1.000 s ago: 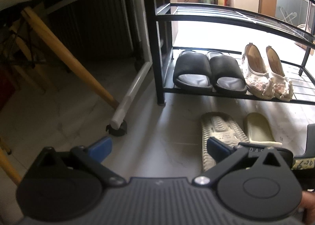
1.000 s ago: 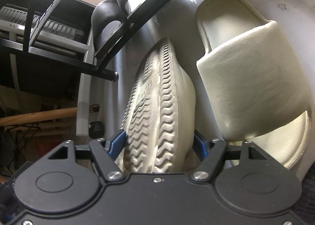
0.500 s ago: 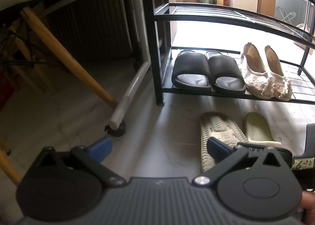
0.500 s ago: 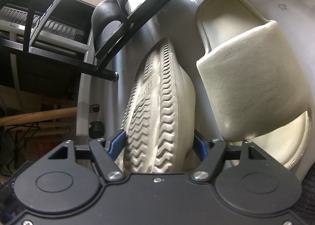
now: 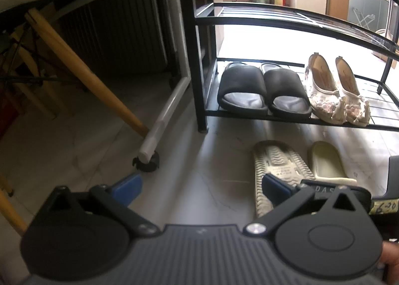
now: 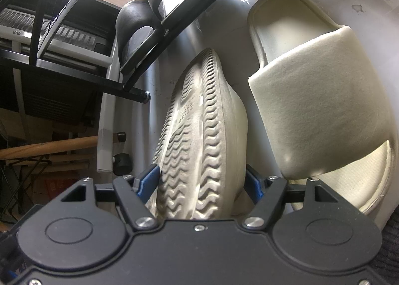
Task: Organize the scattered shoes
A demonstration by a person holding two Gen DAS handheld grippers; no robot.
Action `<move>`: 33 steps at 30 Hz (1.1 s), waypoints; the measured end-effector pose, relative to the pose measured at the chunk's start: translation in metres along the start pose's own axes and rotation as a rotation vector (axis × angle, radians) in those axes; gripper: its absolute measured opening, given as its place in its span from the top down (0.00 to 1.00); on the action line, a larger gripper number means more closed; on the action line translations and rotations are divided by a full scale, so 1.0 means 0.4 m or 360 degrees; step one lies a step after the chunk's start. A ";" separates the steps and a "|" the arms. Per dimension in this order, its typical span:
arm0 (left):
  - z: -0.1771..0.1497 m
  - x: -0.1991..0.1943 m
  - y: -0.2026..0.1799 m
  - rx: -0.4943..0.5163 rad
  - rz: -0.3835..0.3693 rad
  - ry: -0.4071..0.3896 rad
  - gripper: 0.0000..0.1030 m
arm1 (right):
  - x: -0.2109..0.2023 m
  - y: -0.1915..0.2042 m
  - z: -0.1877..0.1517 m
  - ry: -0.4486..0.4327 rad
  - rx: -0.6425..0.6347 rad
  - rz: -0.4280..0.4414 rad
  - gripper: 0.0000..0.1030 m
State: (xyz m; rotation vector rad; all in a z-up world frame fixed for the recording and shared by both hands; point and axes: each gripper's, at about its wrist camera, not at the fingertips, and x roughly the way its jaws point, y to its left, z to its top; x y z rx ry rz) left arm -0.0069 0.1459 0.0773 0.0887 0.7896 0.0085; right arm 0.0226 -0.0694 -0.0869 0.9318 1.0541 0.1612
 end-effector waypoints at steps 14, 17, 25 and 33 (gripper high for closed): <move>0.000 -0.002 0.050 -0.0174 0.0078 -0.0012 0.01 | -0.008 0.209 -0.133 -0.0253 -0.1440 -0.0875 0.36; 0.000 -0.010 0.058 -0.0201 0.0069 -0.0036 0.01 | 0.025 0.213 -0.170 -0.0149 -0.1594 -0.0913 0.33; 0.001 -0.003 0.092 -0.0321 0.0038 -0.0008 0.01 | -0.017 0.237 -0.117 -0.0039 -0.1372 -0.0550 0.06; -0.002 -0.008 0.130 -0.0460 0.0018 -0.0013 0.01 | -0.045 0.249 -0.041 0.0050 -0.1065 -0.0232 0.00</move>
